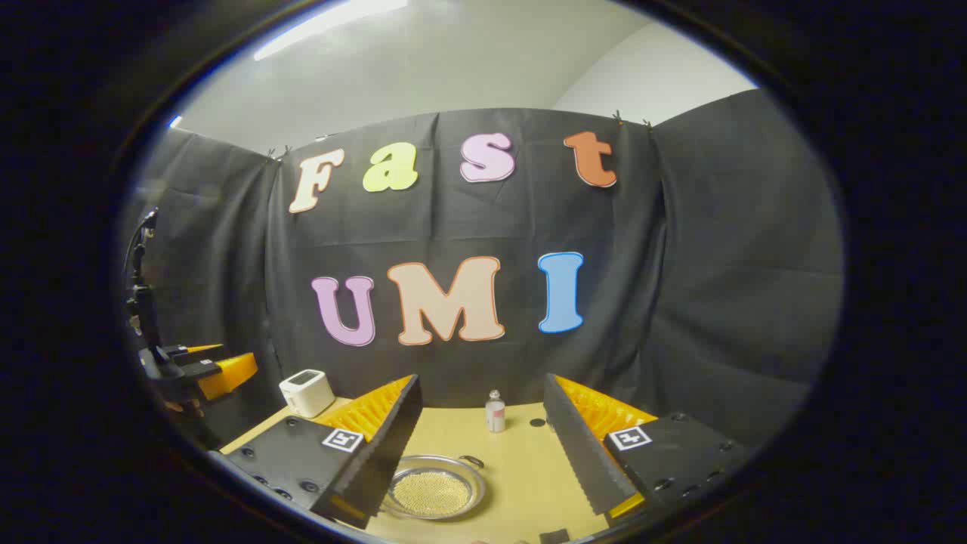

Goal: First push the handle of the pot to place it horizontally, then grasp the pot with both hands and set it on the induction cooktop.

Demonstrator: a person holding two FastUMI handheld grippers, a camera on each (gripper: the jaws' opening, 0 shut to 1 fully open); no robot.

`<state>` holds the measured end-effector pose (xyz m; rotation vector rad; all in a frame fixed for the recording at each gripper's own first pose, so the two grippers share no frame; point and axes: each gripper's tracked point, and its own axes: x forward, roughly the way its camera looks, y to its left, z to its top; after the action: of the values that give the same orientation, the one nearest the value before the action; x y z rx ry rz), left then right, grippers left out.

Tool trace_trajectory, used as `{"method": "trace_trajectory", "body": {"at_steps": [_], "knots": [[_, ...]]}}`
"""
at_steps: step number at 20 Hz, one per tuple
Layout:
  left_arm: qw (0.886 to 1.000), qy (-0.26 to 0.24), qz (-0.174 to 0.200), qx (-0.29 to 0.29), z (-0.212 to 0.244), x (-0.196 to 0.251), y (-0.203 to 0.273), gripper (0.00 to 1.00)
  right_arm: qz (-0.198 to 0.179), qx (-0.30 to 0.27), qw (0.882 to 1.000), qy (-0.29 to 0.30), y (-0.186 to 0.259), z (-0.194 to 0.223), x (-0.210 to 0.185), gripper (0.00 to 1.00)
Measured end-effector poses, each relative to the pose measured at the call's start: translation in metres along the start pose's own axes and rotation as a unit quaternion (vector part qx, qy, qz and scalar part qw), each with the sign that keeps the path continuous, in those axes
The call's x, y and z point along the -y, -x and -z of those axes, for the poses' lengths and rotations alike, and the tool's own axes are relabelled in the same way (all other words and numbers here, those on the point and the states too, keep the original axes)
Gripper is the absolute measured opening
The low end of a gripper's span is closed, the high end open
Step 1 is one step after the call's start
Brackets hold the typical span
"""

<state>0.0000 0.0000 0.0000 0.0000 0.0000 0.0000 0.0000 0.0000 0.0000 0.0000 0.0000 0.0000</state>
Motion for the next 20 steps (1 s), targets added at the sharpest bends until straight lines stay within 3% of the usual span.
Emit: {"method": "trace_trajectory", "body": {"at_steps": [3,4,10,12,13,14,19,20], "knots": [[1.000,0.002,-0.004,-0.008,0.006,0.005,0.001,0.96,0.000,-0.005,1.000,0.002,0.000,0.004,0.008,0.99],[1.000,0.003,-0.006,-0.010,0.008,0.007,0.003,0.92,0.000,-0.007,1.000,0.004,0.000,0.006,0.011,0.99],[1.000,0.005,-0.013,-0.009,0.011,0.016,0.004,0.96,-0.010,-0.009,1.000,0.010,-0.001,0.008,0.018,0.99],[1.000,0.004,-0.014,-0.009,0.012,0.021,0.005,0.92,-0.010,-0.009,1.000,0.016,-0.002,0.008,0.023,0.99],[1.000,0.003,-0.015,-0.010,0.013,0.022,0.006,0.96,-0.010,-0.010,1.000,0.019,-0.001,0.009,0.026,0.99],[1.000,0.003,-0.015,-0.011,0.014,0.024,0.008,0.92,-0.012,-0.010,1.000,0.020,0.000,0.010,0.027,0.99],[1.000,0.006,-0.019,-0.014,0.023,0.038,0.022,0.96,-0.023,-0.005,1.000,0.017,0.003,0.016,0.038,0.99],[1.000,0.008,-0.020,-0.016,0.025,0.040,0.025,0.92,-0.025,-0.005,1.000,0.016,0.003,0.016,0.041,0.99]]}}
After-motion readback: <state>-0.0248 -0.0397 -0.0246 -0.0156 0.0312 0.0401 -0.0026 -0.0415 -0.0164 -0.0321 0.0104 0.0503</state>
